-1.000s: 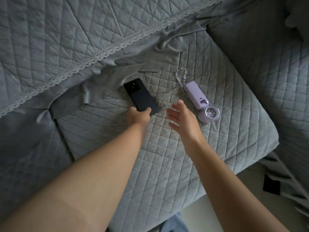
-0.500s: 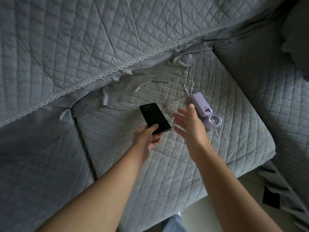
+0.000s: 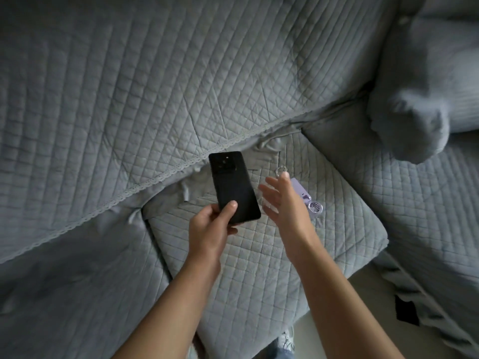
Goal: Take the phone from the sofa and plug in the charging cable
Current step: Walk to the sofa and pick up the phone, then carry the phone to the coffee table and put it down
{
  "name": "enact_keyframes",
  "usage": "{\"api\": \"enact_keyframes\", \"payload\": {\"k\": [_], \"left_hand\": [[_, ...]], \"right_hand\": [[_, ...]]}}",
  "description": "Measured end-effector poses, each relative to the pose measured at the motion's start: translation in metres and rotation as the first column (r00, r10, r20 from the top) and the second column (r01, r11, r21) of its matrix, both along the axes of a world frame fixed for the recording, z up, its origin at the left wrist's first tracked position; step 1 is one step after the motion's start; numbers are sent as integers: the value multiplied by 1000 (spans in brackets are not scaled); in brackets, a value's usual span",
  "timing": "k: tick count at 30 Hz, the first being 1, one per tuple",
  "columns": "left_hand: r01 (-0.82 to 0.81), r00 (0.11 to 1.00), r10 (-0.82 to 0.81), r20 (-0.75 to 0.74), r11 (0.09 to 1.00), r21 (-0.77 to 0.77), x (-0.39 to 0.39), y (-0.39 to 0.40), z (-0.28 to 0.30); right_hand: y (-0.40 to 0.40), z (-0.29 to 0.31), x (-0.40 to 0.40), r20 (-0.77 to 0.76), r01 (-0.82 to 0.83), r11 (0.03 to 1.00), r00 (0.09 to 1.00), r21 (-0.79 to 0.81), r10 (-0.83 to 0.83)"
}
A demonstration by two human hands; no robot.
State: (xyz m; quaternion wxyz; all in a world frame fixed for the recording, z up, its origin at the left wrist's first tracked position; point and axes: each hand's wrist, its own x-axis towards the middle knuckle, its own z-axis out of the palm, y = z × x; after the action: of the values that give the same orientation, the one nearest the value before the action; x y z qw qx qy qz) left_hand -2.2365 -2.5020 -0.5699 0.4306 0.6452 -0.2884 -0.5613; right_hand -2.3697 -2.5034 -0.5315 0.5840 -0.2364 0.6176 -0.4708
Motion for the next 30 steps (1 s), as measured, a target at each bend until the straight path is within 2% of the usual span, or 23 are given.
{"api": "enact_keyframes", "payload": {"k": [3,9,15,22,30], "left_hand": [[58,996,-50,76,992,-112,10,16,59],[184,982,-187,9,954,-236,26,55,170],[293,948,-316,-40,916,-274,31,93,245],[449,867,-495,-54,824,-346,6,136,296],[582,753,-653,-78,716,-385,-64,200,336]], "right_hand": [[21,56,8,-31,19,998,999,-62,-21],[71,161,19,-75,71,987,994,-147,-83],[126,250,24,-139,127,972,978,-197,-156],[205,304,11,-119,223,925,956,-308,-270],[293,332,-49,-34,478,813,855,-333,-517]]}}
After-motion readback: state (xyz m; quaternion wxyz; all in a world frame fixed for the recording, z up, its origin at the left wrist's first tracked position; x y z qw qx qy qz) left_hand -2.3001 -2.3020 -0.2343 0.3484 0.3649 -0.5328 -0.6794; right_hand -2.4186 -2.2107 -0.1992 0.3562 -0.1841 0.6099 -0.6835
